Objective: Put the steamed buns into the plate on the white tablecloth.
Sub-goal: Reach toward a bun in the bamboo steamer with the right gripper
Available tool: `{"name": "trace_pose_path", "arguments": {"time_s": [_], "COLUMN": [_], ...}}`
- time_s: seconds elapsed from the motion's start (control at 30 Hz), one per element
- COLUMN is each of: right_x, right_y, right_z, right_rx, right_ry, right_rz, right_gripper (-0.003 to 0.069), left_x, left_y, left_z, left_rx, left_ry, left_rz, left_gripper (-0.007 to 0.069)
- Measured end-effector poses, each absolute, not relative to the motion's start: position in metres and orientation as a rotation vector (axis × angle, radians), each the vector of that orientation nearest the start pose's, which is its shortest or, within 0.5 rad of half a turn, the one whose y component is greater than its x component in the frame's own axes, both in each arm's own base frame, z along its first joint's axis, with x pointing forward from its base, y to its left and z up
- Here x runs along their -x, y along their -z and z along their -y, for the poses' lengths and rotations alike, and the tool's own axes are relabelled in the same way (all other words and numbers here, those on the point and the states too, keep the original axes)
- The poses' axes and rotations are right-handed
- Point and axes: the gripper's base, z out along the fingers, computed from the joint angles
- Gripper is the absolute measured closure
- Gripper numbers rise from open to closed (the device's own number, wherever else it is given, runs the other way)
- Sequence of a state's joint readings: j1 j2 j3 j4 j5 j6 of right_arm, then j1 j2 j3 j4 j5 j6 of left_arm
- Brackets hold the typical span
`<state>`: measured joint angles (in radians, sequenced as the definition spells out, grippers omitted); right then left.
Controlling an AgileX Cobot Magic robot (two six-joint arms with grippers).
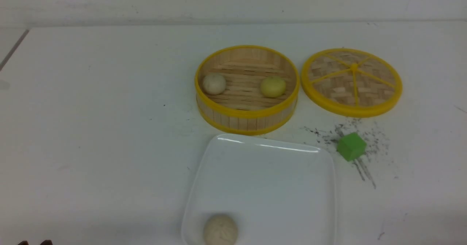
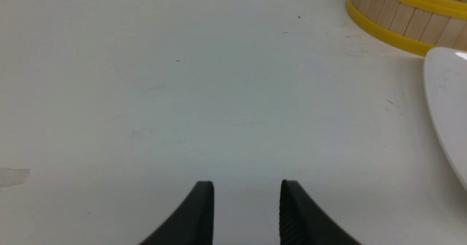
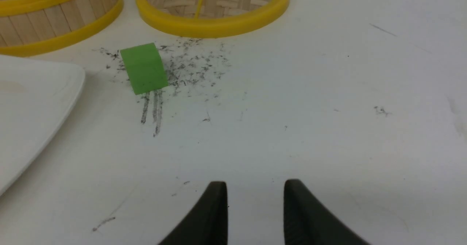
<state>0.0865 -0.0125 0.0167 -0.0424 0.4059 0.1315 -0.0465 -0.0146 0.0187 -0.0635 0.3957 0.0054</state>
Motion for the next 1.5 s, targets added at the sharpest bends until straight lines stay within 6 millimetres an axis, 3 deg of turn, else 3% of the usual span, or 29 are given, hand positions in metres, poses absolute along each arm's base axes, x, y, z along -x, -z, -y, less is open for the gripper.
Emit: {"name": "trace_pose_path", "arguments": {"time_s": [0.57, 0.7, 0.77, 0.8, 0.83, 0.9, 1.13, 1.23, 1.3, 1.37, 1.43, 1.5], "right_x": [-0.051, -0.052, -0.051, -0.051, -0.051, -0.051, -0.053, -0.053, -0.049, -0.049, -0.053, -0.066], "right_y": [-0.172, -0.173, -0.174, -0.174, -0.176, -0.177, -0.184, -0.197, -0.231, -0.259, -0.278, -0.291], "right_z": [-0.003, -0.009, -0.015, -0.015, -0.018, -0.02, -0.018, -0.017, -0.013, -0.012, -0.013, -0.015], "right_rx": [-0.027, -0.244, -0.475, -0.482, -0.594, -0.662, -0.704, -0.654, -0.517, -0.401, -0.323, -0.258], "right_ry": [-0.119, -0.371, -0.641, -0.646, -0.78, -0.868, -0.921, -0.892, -0.8, -0.684, -0.594, -0.496], "right_rz": [-1.894, -1.873, -1.835, -1.834, -1.806, -1.779, -1.688, -1.632, -1.535, -1.517, -1.567, -1.736], "right_gripper": [0.0419, 0.0419, 0.0419, 0.0419, 0.0419, 0.0419, 0.0421, 0.0447, 0.0509, 0.0589, 0.065, 0.0667], "left_x": [-0.052, -0.051, -0.051, -0.051, -0.05, -0.05, -0.051, -0.051, -0.048, -0.042, -0.039, -0.042], "left_y": [-0.172, -0.173, -0.174, -0.174, -0.176, -0.177, -0.182, -0.186, -0.205, -0.237, -0.257, -0.275], "left_z": [0.005, 0.01, 0.017, 0.018, 0.021, 0.024, 0.024, 0.025, 0.025, 0.026, 0.027, 0.029], "left_rx": [-0.003, 0.189, 0.458, 0.488, 0.624, 0.758, 0.863, 0.85, 0.752, 0.616, 0.533, 0.454], "left_ry": [0.1, 0.325, 0.634, 0.664, 0.823, 0.974, 1.093, 1.102, 1.079, 1.04, 1.001, 0.931], "left_rz": [-1.883, -1.877, -1.844, -1.838, -1.806, -1.766, -1.679, -1.669, -1.645, -1.589, -1.583, -1.666], "left_gripper": [0.0342, 0.0342, 0.0342, 0.0342, 0.0342, 0.0342, 0.0357, 0.04, 0.0466, 0.0539, 0.0587, 0.0622]}}
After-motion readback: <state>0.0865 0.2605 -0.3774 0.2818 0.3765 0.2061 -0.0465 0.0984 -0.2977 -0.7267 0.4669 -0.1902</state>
